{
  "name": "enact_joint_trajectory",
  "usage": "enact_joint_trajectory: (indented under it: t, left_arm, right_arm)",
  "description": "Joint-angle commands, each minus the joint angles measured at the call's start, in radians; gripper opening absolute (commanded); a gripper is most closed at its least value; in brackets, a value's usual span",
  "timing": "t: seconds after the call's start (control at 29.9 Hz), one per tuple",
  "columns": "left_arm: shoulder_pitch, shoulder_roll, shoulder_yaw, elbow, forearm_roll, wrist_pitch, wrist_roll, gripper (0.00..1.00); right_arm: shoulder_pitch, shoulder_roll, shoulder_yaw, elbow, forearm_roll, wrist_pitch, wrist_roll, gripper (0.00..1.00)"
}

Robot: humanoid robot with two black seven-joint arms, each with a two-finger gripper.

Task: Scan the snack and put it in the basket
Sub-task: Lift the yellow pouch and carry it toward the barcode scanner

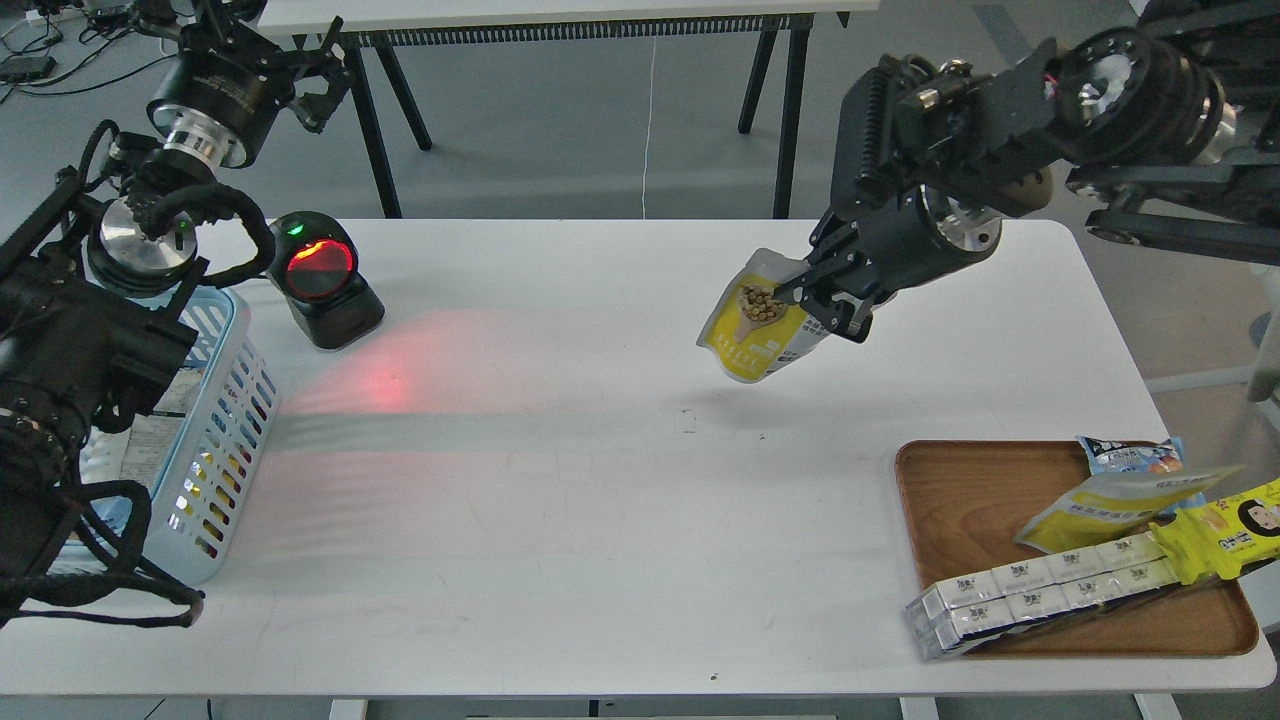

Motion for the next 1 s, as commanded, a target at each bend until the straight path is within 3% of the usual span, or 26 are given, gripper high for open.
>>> enact_joint_trajectory:
  t: [0.0, 0.97]
  left_arm:
    - [-0.002, 0.000, 0.000, 0.000, -0.001, 0.000, -0.002, 1.00]
    - [0.002, 0.003, 0.000, 0.000, 0.000, 0.000, -0.006, 1.00]
  right_arm:
    - [-0.015, 0.064, 0.024, -0.022, 0.003, 0.000, 0.000, 0.00]
    - [-0.242, 0.377, 0.131, -0.272, 0.000, -0.003, 0.000, 0.00]
